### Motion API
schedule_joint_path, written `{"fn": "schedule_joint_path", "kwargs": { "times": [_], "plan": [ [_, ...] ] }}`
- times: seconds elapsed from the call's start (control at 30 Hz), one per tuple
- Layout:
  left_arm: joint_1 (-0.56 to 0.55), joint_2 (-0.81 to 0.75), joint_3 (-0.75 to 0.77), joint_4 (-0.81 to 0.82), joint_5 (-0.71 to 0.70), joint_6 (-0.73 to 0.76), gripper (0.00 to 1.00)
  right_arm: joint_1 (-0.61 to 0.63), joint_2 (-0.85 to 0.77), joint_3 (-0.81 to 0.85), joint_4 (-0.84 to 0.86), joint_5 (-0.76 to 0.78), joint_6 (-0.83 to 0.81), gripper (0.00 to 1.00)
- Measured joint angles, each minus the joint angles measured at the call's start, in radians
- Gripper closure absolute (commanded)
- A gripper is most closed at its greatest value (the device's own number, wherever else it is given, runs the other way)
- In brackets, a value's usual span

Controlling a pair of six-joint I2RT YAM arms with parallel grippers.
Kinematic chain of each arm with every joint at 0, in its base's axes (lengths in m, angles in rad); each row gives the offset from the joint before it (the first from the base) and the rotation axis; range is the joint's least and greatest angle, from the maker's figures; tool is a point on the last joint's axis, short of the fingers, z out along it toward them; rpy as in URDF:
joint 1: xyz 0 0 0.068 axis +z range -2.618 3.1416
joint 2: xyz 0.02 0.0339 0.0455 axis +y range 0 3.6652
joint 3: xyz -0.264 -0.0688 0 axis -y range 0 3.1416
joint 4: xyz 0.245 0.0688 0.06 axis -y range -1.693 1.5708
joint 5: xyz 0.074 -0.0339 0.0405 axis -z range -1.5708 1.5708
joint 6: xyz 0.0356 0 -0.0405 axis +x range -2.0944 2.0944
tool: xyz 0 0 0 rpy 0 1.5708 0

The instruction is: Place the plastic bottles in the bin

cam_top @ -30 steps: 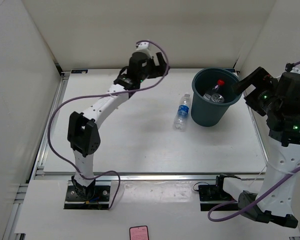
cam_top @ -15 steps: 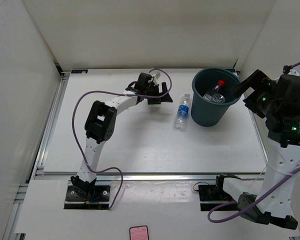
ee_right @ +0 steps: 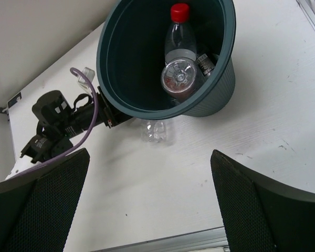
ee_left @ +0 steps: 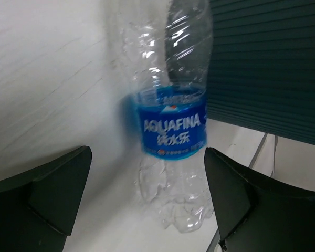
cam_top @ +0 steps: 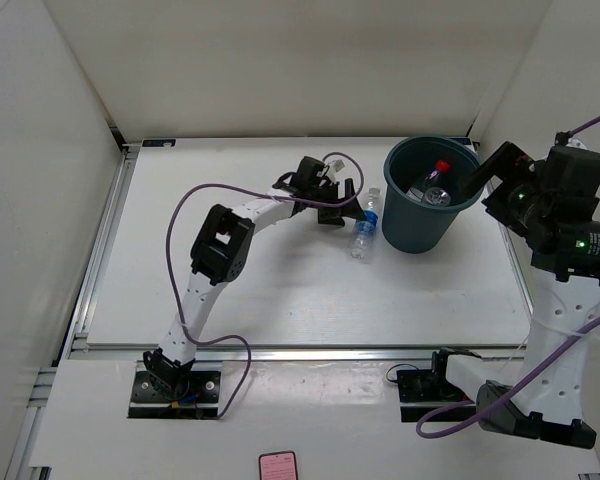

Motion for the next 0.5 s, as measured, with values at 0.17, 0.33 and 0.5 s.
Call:
{"fn": "schedule_joint_path", "kwargs": {
  "times": [0.17, 0.33, 0.5],
  "plan": [
    [-0.023, 0.076, 0.108, 0.002, 0.056, -0.045, 0.0, 0.0, 0.002, -0.032, -0.001, -0.001, -0.003, 0.0],
    [-0.028, 0.109, 0.134, 0.005, 0.123, -0.101, 0.29, 0.0, 0.003, -0.034, -0.001, -0.001, -0.004, 0.0],
    [-0.011, 0.081, 0.018, 0.036, 0.238, -0.123, 0.55, 0.0, 0.015, -0.038, 0.003, -0.005, -0.005, 0.0]
  ]
}}
